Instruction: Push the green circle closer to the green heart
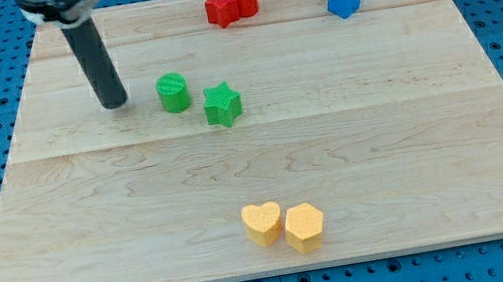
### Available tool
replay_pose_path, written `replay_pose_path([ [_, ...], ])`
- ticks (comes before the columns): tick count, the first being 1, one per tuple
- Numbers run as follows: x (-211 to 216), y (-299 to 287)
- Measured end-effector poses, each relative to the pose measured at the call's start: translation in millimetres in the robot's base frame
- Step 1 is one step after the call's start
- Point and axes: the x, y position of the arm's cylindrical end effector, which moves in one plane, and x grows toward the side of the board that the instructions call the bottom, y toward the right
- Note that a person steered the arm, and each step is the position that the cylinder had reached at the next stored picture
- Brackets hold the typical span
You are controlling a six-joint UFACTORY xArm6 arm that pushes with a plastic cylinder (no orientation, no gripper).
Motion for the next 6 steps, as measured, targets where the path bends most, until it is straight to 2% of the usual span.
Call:
replay_pose_path([
  [1,-6,40],
  [3,28,105],
  [6,21,106],
])
